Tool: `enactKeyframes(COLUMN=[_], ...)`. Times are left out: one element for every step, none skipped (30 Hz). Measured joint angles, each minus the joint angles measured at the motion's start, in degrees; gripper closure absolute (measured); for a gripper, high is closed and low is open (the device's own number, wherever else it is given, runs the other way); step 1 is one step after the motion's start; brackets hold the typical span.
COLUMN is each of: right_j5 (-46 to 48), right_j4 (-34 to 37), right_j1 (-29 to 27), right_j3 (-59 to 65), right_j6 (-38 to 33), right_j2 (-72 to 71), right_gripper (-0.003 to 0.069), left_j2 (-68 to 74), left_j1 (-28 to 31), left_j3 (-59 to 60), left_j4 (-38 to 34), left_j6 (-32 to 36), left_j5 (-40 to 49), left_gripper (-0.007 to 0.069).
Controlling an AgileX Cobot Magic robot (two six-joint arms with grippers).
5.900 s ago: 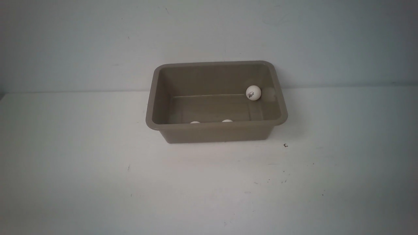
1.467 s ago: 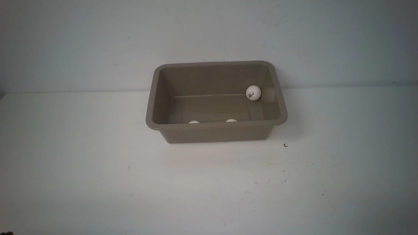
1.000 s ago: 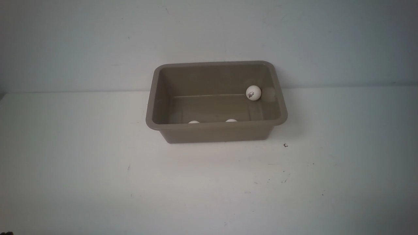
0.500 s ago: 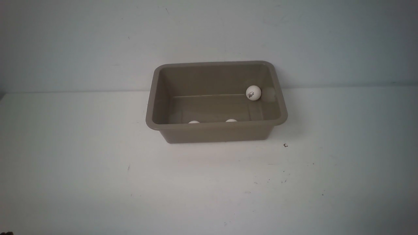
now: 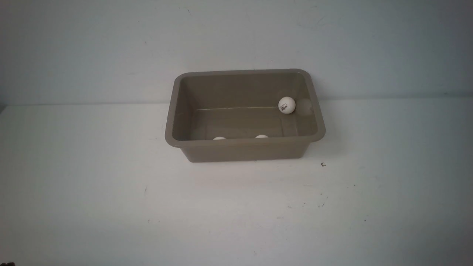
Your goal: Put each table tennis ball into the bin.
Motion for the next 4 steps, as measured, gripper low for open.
enactKeyframes(right_j5=[0.00,0.00,0.00,0.00], right_j4=[0.00,0.00,0.00,0.00], right_j1=[-0.05,-0.07,-0.07,-0.07], right_j3=[0.00,0.00,0.00,0.00], right_j6=[0.00,0.00,0.00,0.00], right_j2=[0.00,0.00,0.00,0.00], right_gripper=[0.0676,0.0676,0.0676,0.0676], left_j2=[0.00,0.00,0.00,0.00], left_j1=[0.00,0.00,0.00,0.00], left_j3=[0.00,0.00,0.00,0.00], left_j4=[0.00,0.00,0.00,0.00], left_j6=[0.00,0.00,0.00,0.00], left_j5=[0.00,0.00,0.00,0.00], left_gripper=[0.0629,0.0629,0.0629,0.0629])
